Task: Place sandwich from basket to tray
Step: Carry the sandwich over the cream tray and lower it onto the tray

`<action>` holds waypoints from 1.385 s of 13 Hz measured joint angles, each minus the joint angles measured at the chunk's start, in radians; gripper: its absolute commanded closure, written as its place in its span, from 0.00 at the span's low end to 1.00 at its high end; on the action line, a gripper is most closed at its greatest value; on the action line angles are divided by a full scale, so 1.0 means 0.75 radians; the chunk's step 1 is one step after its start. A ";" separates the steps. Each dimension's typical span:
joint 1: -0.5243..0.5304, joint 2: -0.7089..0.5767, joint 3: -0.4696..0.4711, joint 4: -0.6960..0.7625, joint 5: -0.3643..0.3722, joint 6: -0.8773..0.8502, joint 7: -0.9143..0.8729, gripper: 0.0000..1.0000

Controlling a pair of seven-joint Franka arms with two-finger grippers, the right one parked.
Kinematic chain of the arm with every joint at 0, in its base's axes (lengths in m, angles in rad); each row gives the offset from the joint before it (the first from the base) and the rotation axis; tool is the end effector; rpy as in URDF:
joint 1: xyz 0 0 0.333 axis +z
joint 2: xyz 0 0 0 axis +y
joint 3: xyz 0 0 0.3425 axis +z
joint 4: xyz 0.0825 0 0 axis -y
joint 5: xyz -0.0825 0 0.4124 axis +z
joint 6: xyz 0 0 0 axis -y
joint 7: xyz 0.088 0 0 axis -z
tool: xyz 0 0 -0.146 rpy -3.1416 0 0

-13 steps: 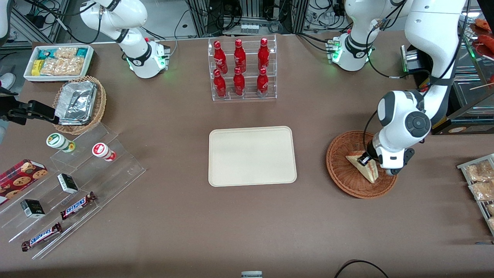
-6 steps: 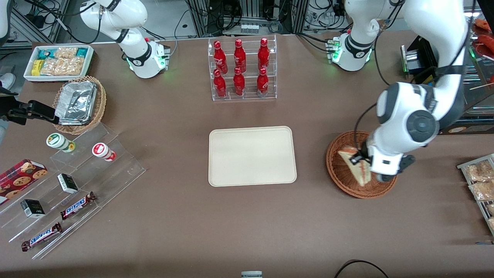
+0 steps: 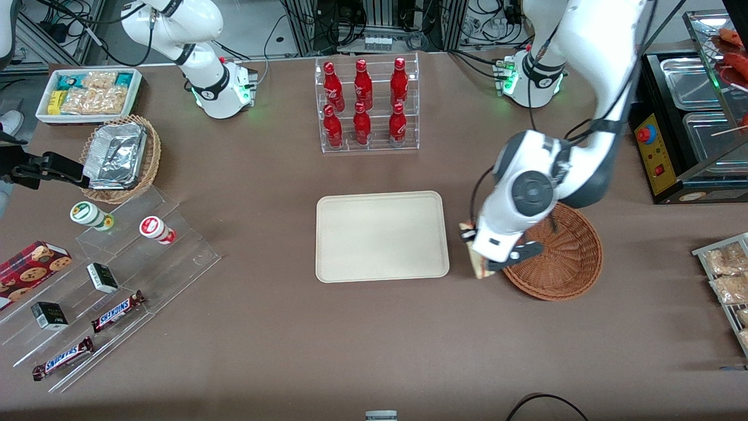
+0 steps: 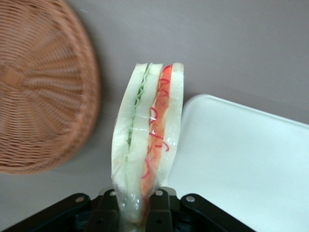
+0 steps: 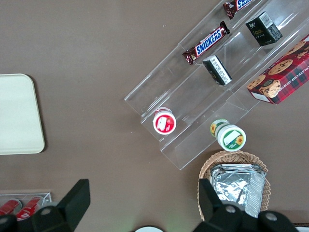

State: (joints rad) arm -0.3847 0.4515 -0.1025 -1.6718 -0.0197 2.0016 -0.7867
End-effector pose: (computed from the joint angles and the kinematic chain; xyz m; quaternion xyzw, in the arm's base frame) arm 0.6095 -0.3185 0.3049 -0.9853 -0.1572 0.0666 0.0104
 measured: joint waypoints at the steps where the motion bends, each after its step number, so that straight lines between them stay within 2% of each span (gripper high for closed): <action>1: -0.047 0.046 -0.001 0.051 0.000 0.000 -0.042 1.00; 9: -0.416 0.407 0.002 0.448 0.000 0.001 -0.332 1.00; 17: -0.440 0.484 0.010 0.492 0.000 0.000 -0.382 0.99; 18: -0.440 0.491 0.012 0.492 0.000 0.000 -0.395 0.88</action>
State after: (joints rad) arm -0.7148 0.8197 -0.0934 -1.3026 -0.0196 2.0016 -1.0831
